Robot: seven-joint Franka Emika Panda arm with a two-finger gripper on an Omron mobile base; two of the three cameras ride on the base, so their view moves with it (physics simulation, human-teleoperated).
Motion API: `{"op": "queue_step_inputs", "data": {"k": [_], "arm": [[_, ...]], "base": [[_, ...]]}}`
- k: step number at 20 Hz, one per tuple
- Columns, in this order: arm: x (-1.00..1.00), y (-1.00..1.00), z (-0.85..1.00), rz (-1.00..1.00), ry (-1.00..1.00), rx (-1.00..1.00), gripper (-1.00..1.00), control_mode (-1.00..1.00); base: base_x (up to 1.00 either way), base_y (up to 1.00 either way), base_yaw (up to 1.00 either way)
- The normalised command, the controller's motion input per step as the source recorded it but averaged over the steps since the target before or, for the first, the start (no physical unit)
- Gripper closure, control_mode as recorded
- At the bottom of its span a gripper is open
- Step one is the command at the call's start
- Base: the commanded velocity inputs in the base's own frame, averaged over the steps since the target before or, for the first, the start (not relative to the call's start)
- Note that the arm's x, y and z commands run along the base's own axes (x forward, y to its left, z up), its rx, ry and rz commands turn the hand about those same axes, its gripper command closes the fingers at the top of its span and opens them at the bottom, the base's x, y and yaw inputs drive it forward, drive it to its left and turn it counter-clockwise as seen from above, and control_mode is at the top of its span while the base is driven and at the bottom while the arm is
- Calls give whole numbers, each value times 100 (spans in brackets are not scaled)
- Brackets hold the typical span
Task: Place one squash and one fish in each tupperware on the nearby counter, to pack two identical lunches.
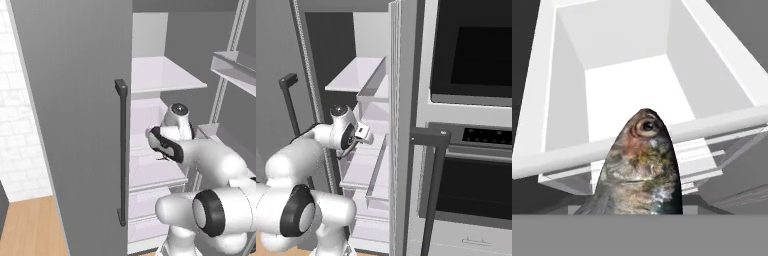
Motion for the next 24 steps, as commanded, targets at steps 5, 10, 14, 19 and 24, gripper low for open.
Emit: {"op": "queue_step_inputs", "data": {"k": [5,10,14,19,24], "arm": [[-100,2,96,0,7,4,100,-100],[-100,0,70,0,8,1,100,-100],[-100,0,54,0,0,0,100,-100],[-100,0,16,0,0,0,100,-100],[0,0,0,0,0,0,100,100]], "base": [[0,0,0],[0,0,0],[0,0,0],[0,0,0],[-100,-1,0]]}}
